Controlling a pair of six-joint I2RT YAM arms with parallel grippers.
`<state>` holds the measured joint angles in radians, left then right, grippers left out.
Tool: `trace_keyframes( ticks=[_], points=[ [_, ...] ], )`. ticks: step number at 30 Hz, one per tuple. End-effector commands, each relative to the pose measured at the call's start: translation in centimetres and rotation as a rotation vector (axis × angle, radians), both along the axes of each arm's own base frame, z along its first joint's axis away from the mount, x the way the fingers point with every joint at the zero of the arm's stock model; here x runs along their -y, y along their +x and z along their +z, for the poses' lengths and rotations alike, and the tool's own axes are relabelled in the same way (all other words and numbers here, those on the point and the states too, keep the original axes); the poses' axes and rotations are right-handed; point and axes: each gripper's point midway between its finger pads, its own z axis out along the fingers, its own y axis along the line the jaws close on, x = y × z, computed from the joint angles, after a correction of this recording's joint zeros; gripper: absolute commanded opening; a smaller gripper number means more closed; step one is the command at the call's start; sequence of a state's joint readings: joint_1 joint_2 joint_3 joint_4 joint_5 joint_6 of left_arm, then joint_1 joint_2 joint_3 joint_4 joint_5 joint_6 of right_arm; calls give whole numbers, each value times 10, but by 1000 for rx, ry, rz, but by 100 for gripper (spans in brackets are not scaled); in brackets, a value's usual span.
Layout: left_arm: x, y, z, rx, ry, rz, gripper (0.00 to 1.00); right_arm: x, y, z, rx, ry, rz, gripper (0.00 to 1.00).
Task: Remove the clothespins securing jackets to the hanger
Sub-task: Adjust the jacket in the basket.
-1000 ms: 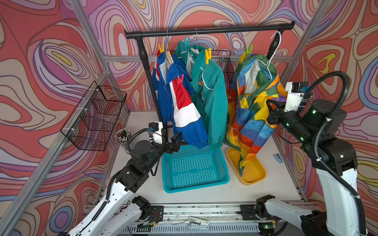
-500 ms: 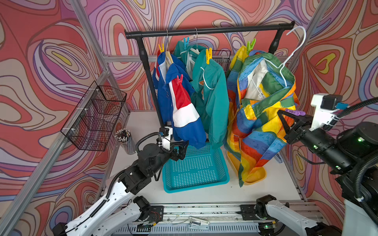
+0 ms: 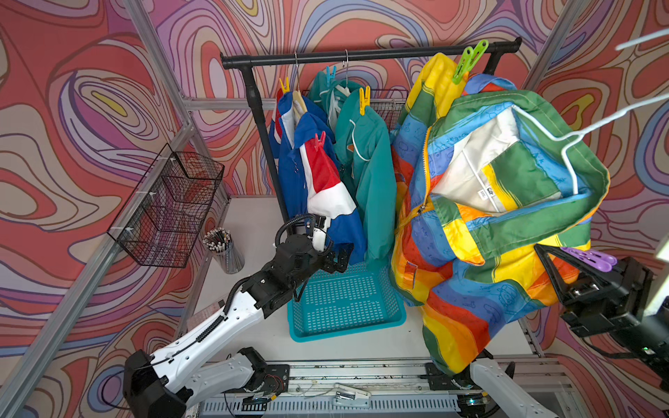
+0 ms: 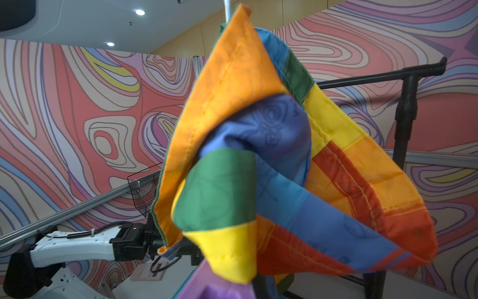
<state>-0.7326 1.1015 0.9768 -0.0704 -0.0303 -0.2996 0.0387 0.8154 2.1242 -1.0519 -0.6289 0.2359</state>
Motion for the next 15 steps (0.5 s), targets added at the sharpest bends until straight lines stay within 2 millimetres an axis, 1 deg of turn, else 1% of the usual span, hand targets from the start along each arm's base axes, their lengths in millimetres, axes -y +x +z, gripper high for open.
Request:
trace_keyframes(
  ticks=[1, 5, 9, 13, 15],
  points=[
    [17, 9, 24, 33, -19, -35, 100, -16, -52, 30, 172, 8, 109, 0],
    [24, 19, 27, 21, 4, -31, 100, -26, -72, 33, 196, 17, 173, 0],
    [20, 15, 32, 14, -16, -24, 100, -34, -87, 36, 211, 25, 217, 0],
    [11, 7, 34, -2, -22, -11, 100, -41, -91, 36, 205, 32, 257, 0],
    [3, 2, 34, -15, -5, 3, 100, -42, -84, 34, 182, 42, 260, 0]
  ],
)
